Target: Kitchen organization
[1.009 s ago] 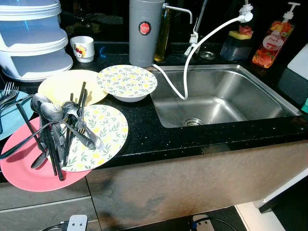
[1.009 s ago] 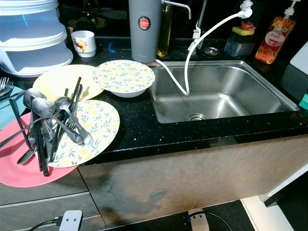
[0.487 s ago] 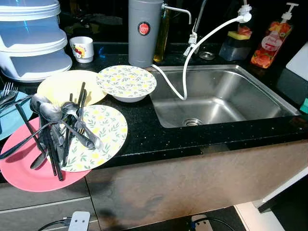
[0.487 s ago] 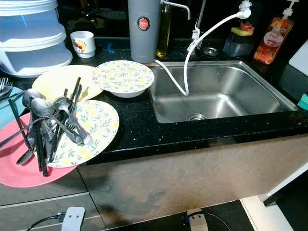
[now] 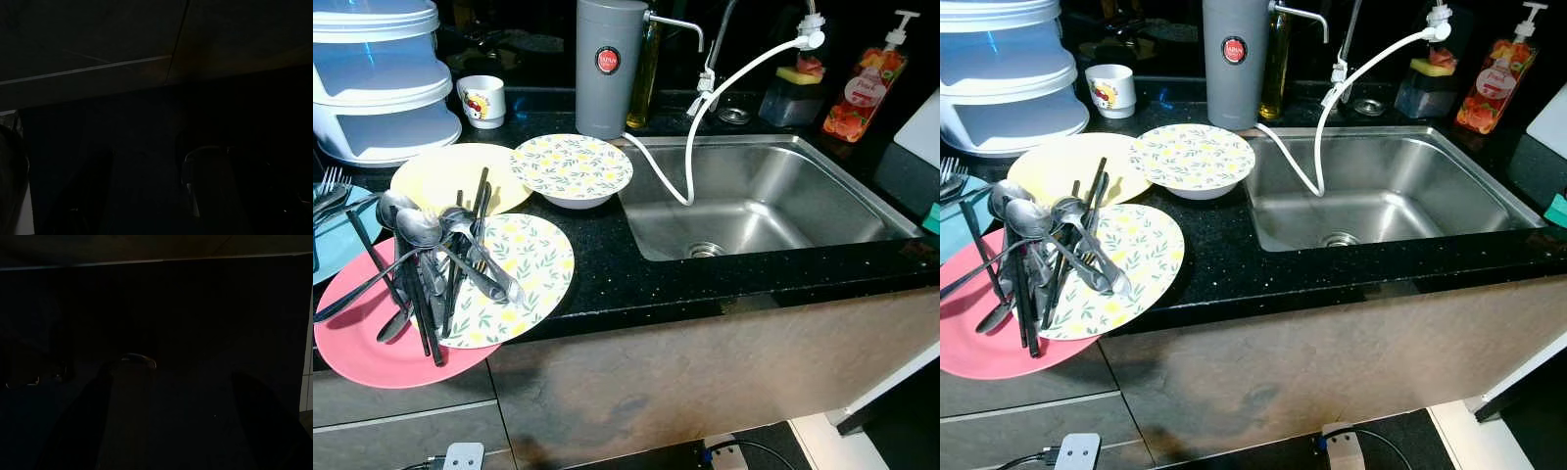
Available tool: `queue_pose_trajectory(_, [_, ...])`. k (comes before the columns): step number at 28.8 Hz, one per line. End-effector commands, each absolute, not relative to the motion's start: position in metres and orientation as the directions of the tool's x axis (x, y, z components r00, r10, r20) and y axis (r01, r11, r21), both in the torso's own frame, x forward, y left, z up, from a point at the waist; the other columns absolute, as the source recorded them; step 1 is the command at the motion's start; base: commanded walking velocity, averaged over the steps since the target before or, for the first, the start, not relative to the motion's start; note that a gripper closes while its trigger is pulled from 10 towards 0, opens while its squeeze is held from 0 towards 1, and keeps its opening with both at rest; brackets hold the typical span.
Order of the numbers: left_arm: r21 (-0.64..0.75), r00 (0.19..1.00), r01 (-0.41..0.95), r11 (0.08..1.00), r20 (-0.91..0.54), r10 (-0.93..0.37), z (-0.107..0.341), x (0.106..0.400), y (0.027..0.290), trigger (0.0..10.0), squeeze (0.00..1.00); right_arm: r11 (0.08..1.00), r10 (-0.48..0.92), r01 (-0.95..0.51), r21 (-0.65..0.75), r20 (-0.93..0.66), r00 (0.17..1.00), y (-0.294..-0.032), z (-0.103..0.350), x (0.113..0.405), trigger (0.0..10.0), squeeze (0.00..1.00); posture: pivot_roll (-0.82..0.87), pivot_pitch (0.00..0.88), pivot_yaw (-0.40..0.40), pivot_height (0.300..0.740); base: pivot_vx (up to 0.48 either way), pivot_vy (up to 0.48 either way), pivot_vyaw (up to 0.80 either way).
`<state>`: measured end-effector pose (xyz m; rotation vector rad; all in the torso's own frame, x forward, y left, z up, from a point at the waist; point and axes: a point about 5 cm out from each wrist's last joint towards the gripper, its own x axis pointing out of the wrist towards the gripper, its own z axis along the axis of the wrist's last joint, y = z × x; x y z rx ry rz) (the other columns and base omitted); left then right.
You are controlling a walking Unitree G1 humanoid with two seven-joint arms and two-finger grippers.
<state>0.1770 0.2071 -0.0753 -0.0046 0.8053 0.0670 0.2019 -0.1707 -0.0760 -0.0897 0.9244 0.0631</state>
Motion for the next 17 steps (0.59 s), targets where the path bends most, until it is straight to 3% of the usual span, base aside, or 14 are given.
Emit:
queue_pose_trajectory(1, [0.042,0.663,-0.045,0.998,-0.746,0.061,-0.0799,0.1672,0.2101,10.0,0.00,0.994,0.011,-0.094,-0.055,-0.810,0.587,-0.1710,-0.0791,0.1959,10.0,0.00,0.05,0.115,-0.057,0.740,0.000,0.000,0.00])
queue_pose_trajectory(17, [0.062,0.692,-0.025,0.998,-0.720,0.062,-0.0757,0.1736,0.2119,10.0,0.00,0.993,0.008,-0.103,-0.063,-0.818,0.575,-0.1711,-0.0817,0.1910,10.0,0.00,0.05,0.122,-0.054,0.740,0.000,0.000,0.00])
